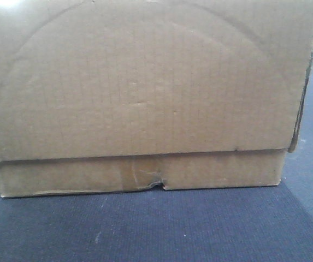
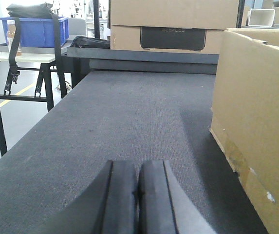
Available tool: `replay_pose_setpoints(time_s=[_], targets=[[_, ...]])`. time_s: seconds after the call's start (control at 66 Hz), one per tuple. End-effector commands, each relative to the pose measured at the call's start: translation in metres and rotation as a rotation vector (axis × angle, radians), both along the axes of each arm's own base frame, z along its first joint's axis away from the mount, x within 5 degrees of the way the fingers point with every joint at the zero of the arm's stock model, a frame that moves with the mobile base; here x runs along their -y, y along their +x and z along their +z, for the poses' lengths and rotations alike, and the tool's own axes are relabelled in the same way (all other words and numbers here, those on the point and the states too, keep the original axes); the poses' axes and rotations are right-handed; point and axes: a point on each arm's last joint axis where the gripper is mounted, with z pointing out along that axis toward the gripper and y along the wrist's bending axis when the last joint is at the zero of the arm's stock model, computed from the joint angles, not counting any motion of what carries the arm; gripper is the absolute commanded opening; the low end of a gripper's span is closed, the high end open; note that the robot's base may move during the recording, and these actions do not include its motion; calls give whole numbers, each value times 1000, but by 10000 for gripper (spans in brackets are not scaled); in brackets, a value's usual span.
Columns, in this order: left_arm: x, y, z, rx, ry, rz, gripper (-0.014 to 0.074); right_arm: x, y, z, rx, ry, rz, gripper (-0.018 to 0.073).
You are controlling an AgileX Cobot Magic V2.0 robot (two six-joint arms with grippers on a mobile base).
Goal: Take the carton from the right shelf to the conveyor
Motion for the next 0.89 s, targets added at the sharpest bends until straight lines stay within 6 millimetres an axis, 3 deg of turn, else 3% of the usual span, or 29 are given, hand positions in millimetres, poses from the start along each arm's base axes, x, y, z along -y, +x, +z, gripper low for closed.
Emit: replay_pose_setpoints(time_s=[0.0, 0.667, 0.879], targets=[[0, -1, 3, 32, 3, 3, 10, 1, -1, 1, 29, -14, -7, -73], [0, -1, 3, 32, 3, 3, 10, 1, 0, 1, 24, -15, -11, -73], [0, -1, 3, 32, 3, 3, 10, 6, 1, -13, -9, -38, -97, -73]])
